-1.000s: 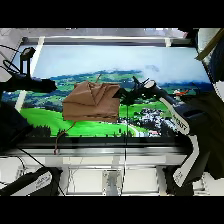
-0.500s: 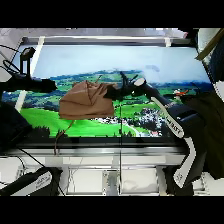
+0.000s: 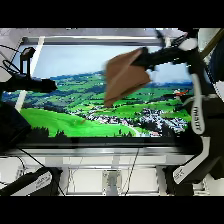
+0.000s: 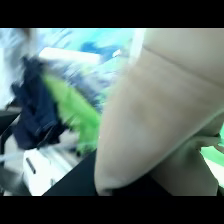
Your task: Fold the clothes and pants, and hang the long-sleeved shirts on hangers.
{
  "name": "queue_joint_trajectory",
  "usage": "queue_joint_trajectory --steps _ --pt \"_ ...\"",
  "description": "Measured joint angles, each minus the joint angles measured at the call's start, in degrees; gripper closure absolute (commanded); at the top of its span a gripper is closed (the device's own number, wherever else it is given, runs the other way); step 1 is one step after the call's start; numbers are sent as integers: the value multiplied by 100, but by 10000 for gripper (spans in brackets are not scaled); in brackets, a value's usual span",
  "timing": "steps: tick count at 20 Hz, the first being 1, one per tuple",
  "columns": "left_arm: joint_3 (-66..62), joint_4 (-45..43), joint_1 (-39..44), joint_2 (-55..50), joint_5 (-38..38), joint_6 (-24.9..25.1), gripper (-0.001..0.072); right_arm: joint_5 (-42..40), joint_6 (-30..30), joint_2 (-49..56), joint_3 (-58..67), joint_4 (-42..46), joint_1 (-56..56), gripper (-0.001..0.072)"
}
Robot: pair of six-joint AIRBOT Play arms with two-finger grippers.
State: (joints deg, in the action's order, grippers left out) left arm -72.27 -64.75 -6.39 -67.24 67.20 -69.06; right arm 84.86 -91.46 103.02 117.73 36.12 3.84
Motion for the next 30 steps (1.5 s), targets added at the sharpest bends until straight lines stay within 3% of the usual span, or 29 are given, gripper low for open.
queue_joint_trajectory --steps 6,11,17,22,26,27,28,29,30 --pt "0 76 0 0 -2 0 680 914 -332 -1054 177 595 2074 700" --pt "0 122 0 0 -7 0 680 1690 -354 -2098 195 1261 4435 702" --pt "0 520 0 0 -35 -2 680 1987 501 -3027 -66 1996 6885 702" --pt "0 855 0 0 -50 -2 680 2015 874 -3265 -560 2406 7493 702" --pt "0 1115 0 0 -50 -2 680 2020 970 -3440 -1556 3357 7294 698" --pt "0 1158 0 0 -50 -2 679 2031 986 -3484 -1834 3547 7219 621" --pt "0 1196 0 0 -50 -2 680 2046 992 -3523 -2050 3705 7158 366" --pt "0 1222 0 0 -50 -2 679 2035 1001 -3560 -2223 3853 7117 177" --pt "0 1241 0 0 -50 -2 680 2035 1005 -3602 -2328 3980 7086 149"
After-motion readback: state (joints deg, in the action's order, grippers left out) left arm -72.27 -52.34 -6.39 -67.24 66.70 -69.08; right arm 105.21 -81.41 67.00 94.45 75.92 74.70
